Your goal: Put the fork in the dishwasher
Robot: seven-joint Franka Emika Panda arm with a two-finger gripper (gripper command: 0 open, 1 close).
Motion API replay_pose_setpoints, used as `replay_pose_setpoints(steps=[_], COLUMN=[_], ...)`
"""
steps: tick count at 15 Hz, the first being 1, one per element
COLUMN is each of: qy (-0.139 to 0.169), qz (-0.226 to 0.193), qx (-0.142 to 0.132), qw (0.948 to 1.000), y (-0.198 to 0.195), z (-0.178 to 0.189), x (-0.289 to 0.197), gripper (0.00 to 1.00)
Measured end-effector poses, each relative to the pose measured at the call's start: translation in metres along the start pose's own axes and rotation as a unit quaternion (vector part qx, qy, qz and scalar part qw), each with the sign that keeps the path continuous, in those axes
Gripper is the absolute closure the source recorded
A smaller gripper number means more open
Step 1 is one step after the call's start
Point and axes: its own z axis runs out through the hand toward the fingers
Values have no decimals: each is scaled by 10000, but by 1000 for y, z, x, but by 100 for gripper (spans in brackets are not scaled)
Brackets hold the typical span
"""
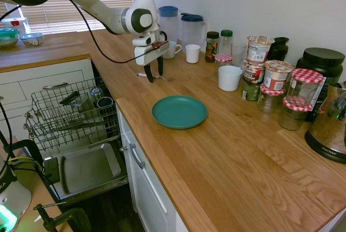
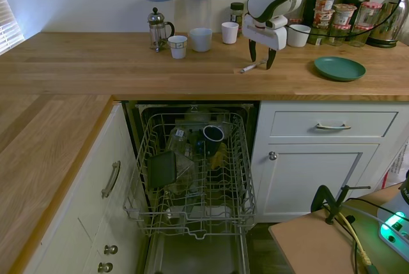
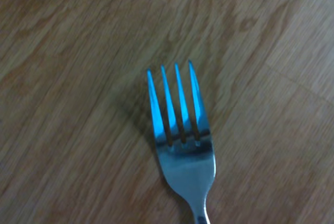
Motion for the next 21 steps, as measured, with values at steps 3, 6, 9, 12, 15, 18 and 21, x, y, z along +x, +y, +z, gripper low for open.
replay_pose_setpoints(steps=[3, 6, 9, 12, 15, 18, 21], qy=[65, 110, 114, 66, 4, -27, -123], qz=[-11, -17, -1, 45, 86, 110, 110], qx=[-63, -99, -89, -8, 71, 84, 118], qw=[10000, 9999, 9999, 10000, 9999, 9999, 9998], y=[-1, -4, -6, -12, -17, -19, -25], z=[-1, -1, -1, 1, 2, 2, 1], x=[-4, -8, -8, -5, -3, -1, 3], gripper=[100, 100, 100, 100, 100, 100, 100])
